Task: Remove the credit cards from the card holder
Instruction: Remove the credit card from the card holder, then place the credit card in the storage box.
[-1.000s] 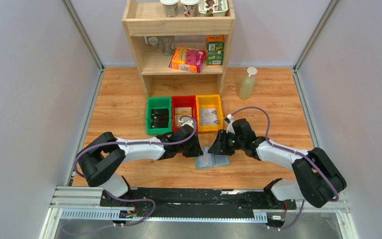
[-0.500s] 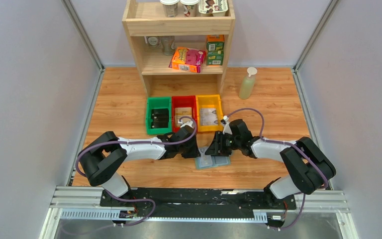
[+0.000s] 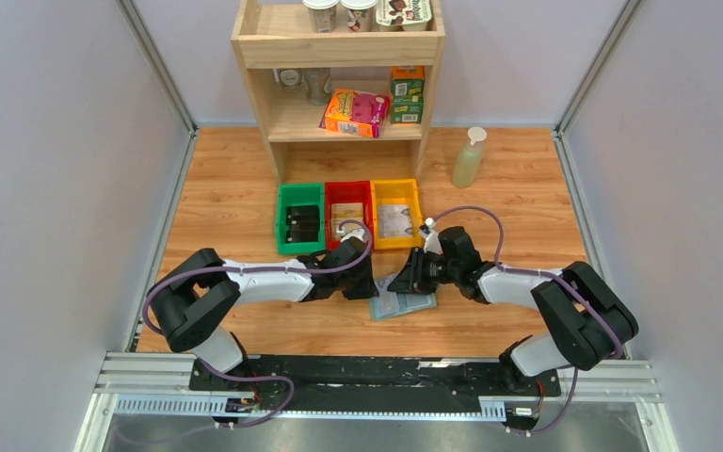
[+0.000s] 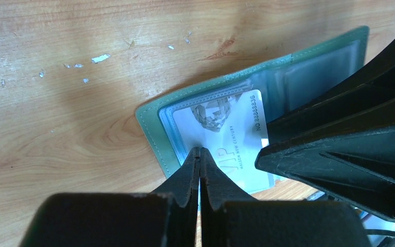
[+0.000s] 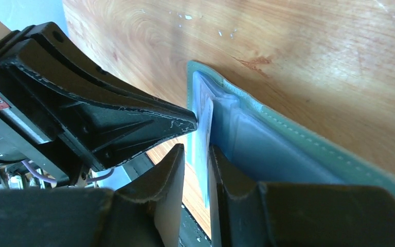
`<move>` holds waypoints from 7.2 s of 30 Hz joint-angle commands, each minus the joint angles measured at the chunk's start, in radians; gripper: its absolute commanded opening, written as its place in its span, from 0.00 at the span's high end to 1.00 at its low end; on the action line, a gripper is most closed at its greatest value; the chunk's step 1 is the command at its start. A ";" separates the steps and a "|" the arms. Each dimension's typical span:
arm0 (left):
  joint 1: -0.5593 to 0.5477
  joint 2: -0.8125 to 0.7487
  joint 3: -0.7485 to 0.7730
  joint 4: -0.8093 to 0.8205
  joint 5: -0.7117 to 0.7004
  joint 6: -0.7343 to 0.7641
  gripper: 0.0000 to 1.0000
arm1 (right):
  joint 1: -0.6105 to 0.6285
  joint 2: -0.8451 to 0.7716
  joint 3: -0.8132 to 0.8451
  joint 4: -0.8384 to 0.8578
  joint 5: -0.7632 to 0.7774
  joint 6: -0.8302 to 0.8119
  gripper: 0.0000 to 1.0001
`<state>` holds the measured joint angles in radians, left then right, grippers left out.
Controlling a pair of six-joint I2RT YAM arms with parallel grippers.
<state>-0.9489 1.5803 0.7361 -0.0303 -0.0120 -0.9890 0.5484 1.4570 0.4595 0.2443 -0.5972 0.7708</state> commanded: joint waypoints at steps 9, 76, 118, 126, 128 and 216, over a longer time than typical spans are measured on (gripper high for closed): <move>-0.005 0.046 0.013 -0.013 0.027 0.027 1.00 | 0.071 0.111 0.022 0.208 -0.053 0.091 0.75; -0.005 0.072 0.022 -0.053 0.006 0.046 1.00 | -0.214 0.065 -0.139 0.242 -0.193 0.022 0.91; -0.002 0.156 0.103 0.006 0.104 0.046 1.00 | -0.283 -0.369 -0.042 -0.397 0.066 -0.122 1.00; -0.001 -0.008 0.051 0.118 0.063 0.098 0.93 | -0.285 -0.693 -0.028 -0.472 0.148 -0.003 1.00; -0.001 -0.094 0.002 0.162 0.029 0.110 0.78 | -0.283 -0.769 -0.051 -0.410 0.148 0.072 1.00; 0.024 -0.531 0.226 -0.290 0.512 0.800 0.87 | 0.012 -0.781 0.100 -0.229 -0.250 -0.389 1.00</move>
<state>-0.9474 1.0557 0.8982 -0.2527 0.5823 -0.2352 0.5571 0.6548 0.5041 0.0456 -0.9073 0.4362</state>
